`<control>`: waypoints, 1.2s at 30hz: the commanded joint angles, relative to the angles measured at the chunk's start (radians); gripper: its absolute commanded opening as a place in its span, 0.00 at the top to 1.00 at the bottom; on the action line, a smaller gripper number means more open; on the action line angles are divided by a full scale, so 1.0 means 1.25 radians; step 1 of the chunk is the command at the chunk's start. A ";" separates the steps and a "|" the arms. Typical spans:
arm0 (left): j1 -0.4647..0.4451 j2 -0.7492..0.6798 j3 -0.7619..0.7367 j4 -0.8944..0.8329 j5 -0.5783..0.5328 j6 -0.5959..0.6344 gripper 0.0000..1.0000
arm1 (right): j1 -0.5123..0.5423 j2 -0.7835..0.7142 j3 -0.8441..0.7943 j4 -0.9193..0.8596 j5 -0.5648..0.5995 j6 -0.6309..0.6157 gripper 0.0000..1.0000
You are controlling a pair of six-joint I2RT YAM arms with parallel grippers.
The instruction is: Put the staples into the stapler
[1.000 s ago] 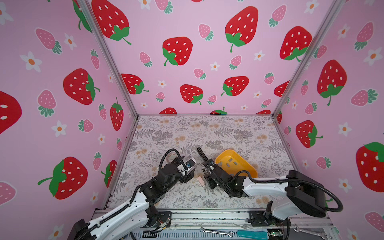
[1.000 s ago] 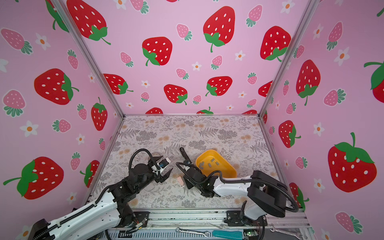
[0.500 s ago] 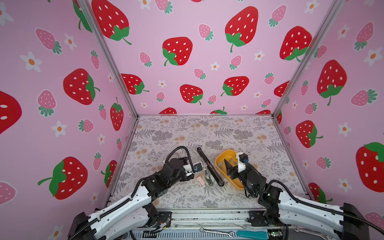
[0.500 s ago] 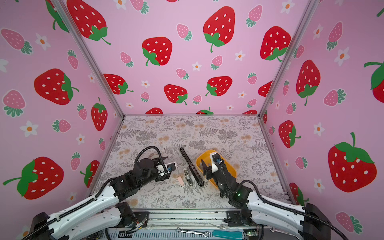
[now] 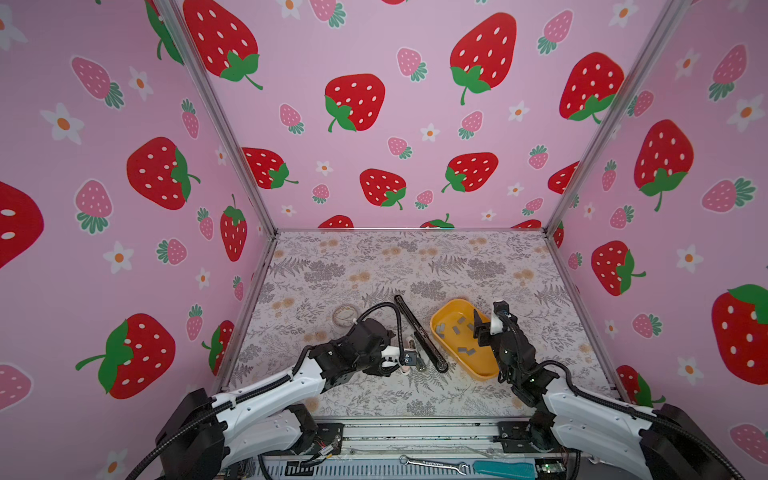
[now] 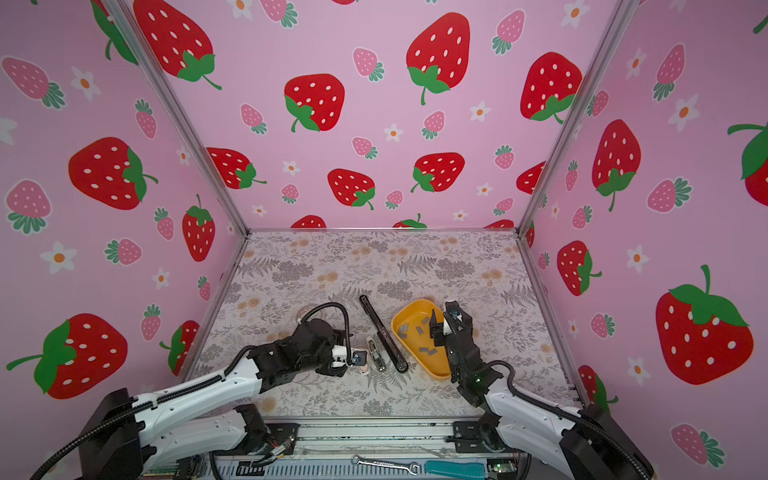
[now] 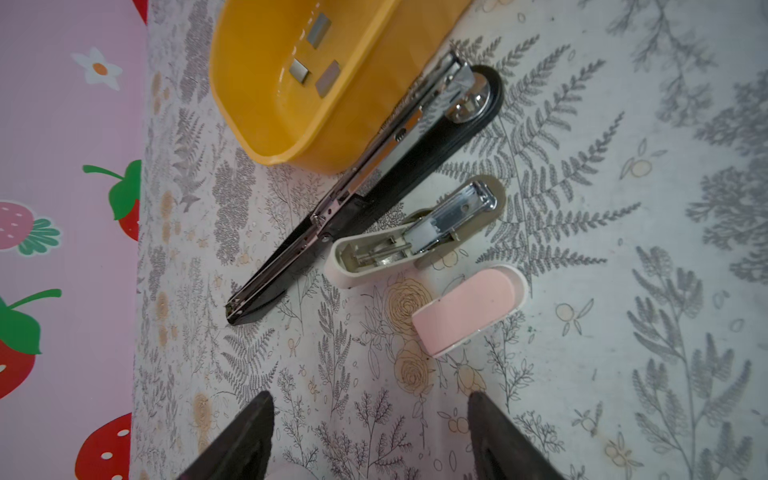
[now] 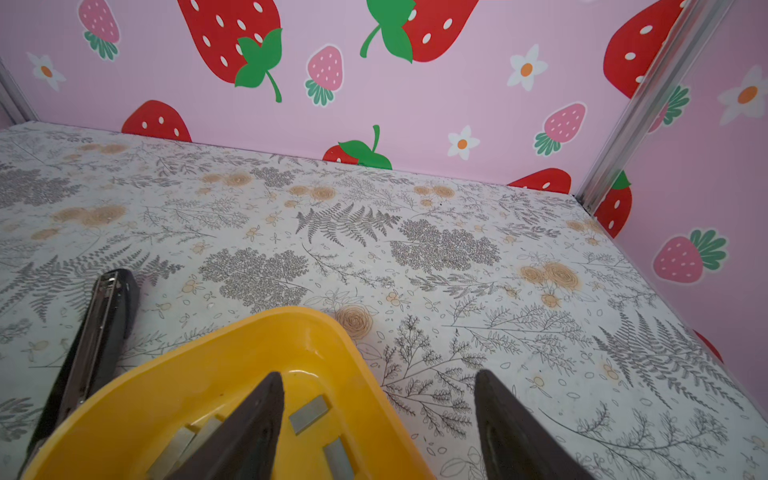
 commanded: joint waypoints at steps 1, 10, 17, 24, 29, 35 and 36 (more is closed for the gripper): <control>-0.003 0.045 0.054 -0.051 0.016 0.050 0.25 | -0.016 0.023 -0.014 0.081 -0.009 -0.001 0.26; -0.003 0.070 0.052 -0.010 0.073 0.122 0.26 | -0.017 0.077 -0.015 0.129 -0.019 -0.008 0.26; -0.013 0.147 0.106 -0.088 0.110 0.174 0.28 | -0.017 0.083 -0.011 0.124 -0.025 -0.007 0.26; -0.029 0.187 0.129 -0.122 0.157 0.220 0.29 | -0.017 0.099 -0.003 0.123 -0.028 -0.009 0.25; -0.036 0.208 0.142 -0.152 0.197 0.253 0.32 | -0.017 0.107 0.001 0.121 -0.028 -0.009 0.25; -0.040 0.244 0.156 -0.167 0.188 0.259 0.34 | -0.017 0.116 0.007 0.118 -0.030 -0.010 0.25; -0.041 0.249 0.159 -0.171 0.183 0.259 0.35 | -0.017 0.119 0.009 0.117 -0.030 -0.010 0.25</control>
